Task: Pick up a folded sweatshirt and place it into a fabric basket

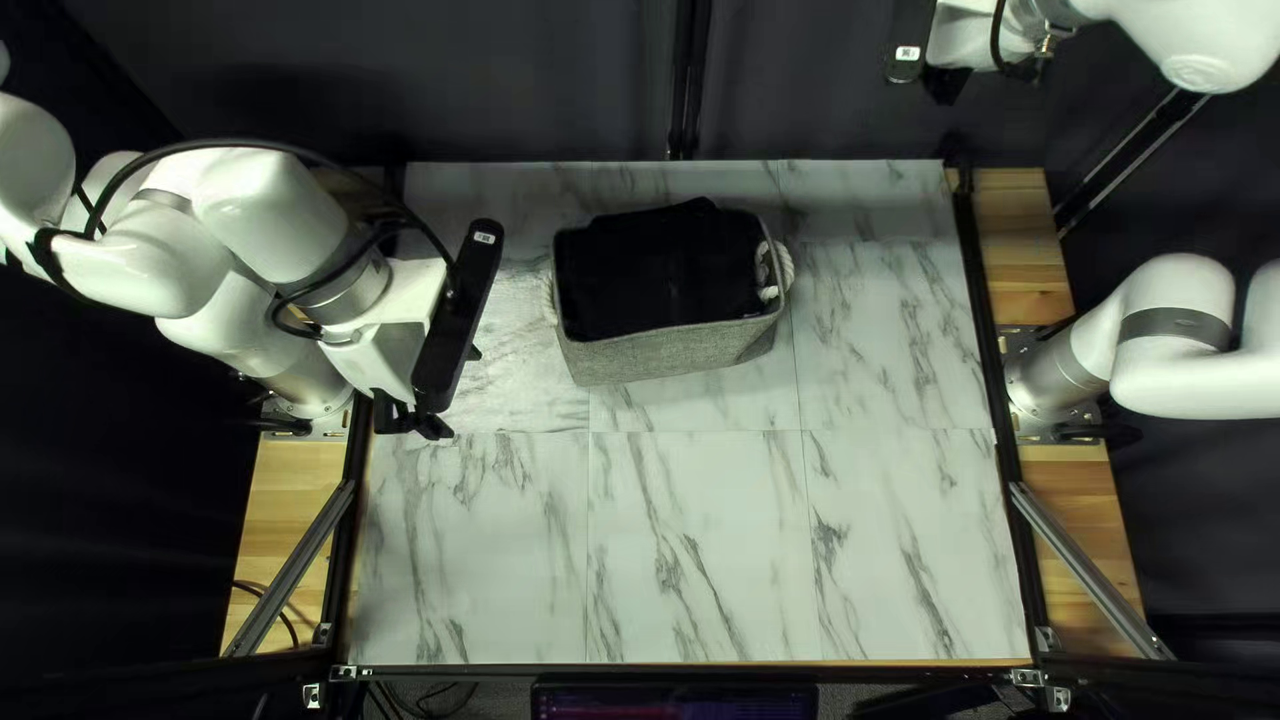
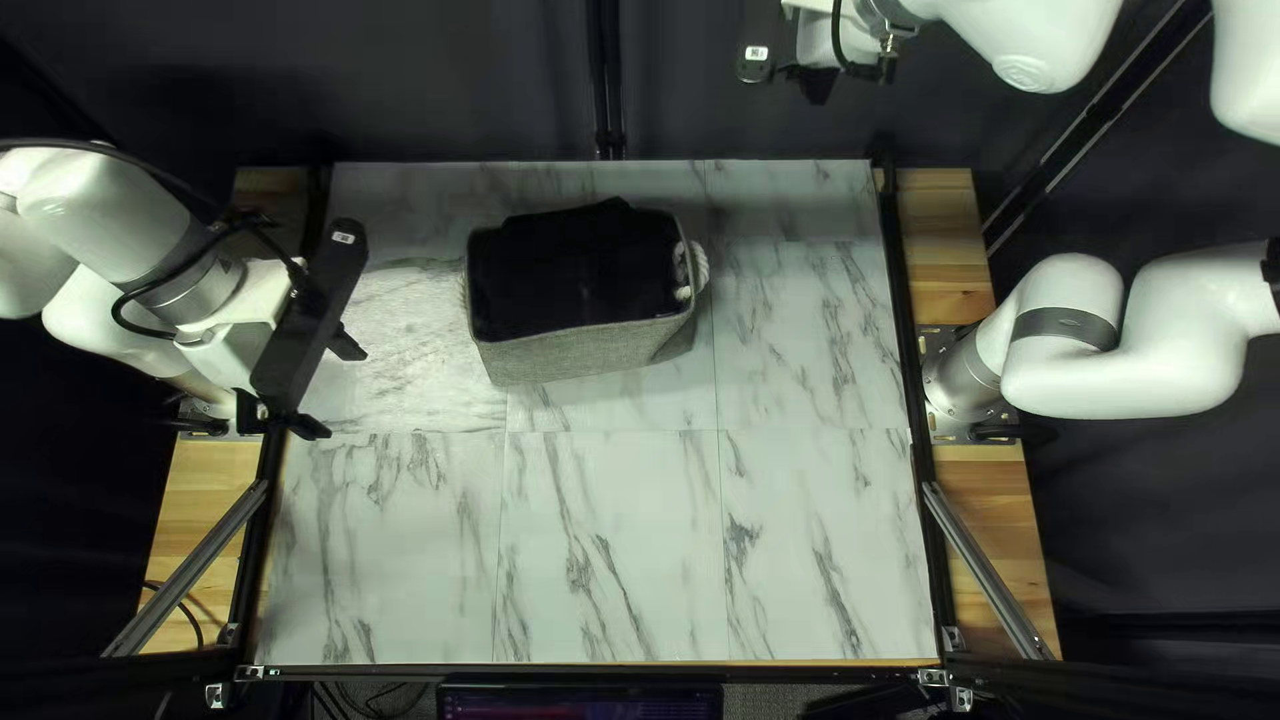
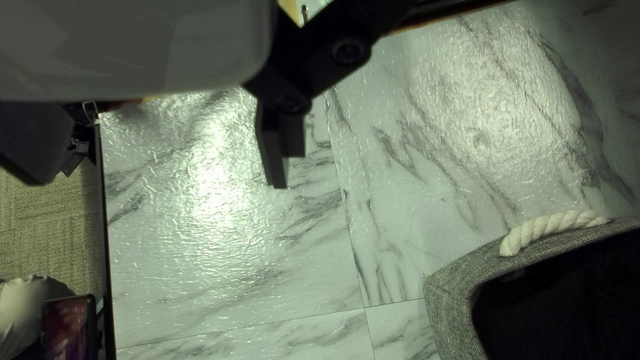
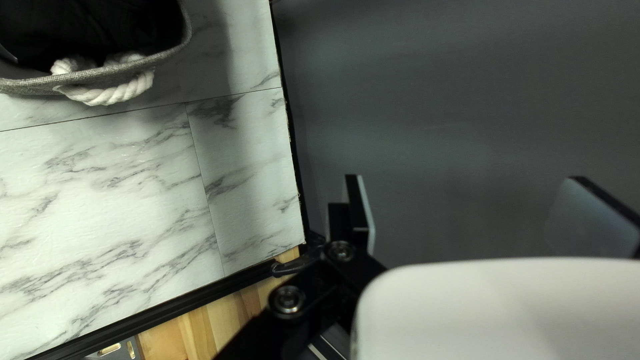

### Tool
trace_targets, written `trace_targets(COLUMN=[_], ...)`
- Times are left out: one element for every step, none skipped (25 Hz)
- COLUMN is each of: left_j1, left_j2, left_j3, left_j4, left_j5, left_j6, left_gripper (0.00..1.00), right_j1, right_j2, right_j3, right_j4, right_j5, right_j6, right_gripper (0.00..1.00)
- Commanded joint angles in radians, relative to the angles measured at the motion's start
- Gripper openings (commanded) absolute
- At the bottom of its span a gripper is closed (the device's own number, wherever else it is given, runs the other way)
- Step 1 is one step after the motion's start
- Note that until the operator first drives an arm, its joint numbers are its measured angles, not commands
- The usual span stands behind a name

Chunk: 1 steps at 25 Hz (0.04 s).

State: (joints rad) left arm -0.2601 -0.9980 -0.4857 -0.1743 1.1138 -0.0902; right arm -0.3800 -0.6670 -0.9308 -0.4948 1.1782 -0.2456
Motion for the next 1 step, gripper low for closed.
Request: trace_targets(left_j1=[0.0], left_j2=[0.0], left_j3=[0.0], left_j4=[0.0], left_j5=[0.0], left_j6=[0.0], left_gripper=[1.0], right_j1=[0.0], right_j2=[0.0], right_j3=[0.0], right_j4=[0.0], right_j5=[0.0], right_j6=[0.0], right_gripper=[1.0])
